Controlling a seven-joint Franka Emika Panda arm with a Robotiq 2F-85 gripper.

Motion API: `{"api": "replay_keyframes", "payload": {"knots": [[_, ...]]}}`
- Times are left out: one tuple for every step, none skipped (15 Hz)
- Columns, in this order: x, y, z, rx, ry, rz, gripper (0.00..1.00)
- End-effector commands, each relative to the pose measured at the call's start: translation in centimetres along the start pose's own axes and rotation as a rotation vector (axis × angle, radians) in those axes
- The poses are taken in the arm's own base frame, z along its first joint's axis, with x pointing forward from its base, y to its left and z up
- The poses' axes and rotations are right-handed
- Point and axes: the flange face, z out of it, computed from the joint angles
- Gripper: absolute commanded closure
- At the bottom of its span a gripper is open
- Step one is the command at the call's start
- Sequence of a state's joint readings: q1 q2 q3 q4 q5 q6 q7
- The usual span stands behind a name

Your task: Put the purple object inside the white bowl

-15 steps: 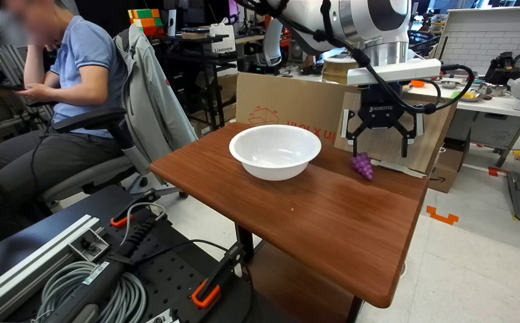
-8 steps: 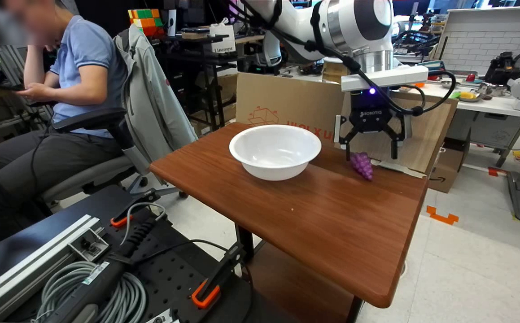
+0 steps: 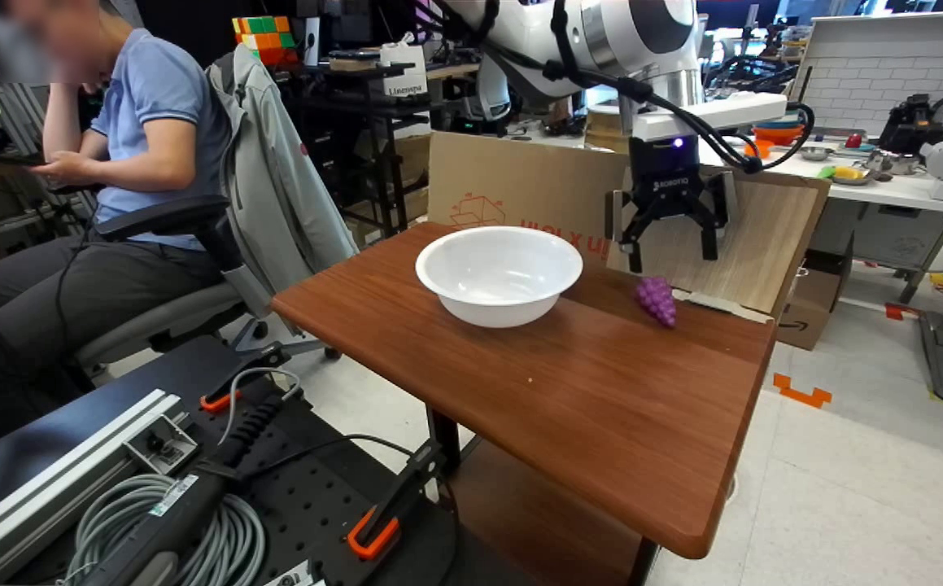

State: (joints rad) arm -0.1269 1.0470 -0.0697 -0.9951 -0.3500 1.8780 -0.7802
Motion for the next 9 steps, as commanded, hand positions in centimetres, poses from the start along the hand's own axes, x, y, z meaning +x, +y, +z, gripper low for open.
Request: {"api": "replay_keyframes", "payload": {"knots": [[0.1, 0.3, -0.3, -0.027, 0.055, -0.059, 0.00], [0.1, 0.2, 0.1, -0.025, 0.052, -0.064, 0.00], [0.2, 0.2, 0.4, -0.026, 0.050, -0.062, 0.00], [0.3, 0.1, 0.7, -0.031, 0.053, -0.063, 0.00], [0.4, 0.0, 1.0, -0.030, 0.052, -0.060, 0.00], [0.5, -0.4, 1.4, -0.027, 0.049, -0.063, 0.00], [0.6, -0.6, 1.8, -0.030, 0.051, -0.068, 0.00], [0.6, -1.0, 2.1, -0.027, 0.049, -0.073, 0.00], [0.7, -1.3, 2.4, -0.024, 0.049, -0.074, 0.00]]}}
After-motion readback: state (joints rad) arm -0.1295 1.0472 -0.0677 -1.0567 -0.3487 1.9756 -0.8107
